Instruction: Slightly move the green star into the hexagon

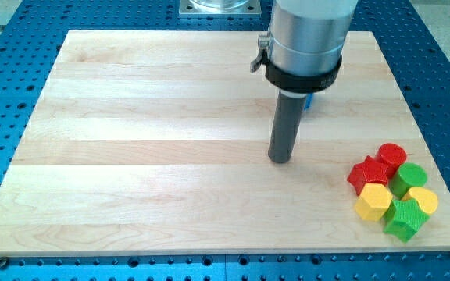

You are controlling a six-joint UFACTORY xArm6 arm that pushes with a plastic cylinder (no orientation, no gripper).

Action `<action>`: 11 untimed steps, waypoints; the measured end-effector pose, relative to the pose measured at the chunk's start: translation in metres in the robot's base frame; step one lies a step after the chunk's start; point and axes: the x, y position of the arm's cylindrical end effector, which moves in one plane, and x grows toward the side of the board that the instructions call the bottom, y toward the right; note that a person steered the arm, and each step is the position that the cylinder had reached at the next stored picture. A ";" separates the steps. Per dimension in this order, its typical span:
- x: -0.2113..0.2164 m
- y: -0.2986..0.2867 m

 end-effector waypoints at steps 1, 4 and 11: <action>-0.016 0.045; -0.044 0.227; 0.121 0.172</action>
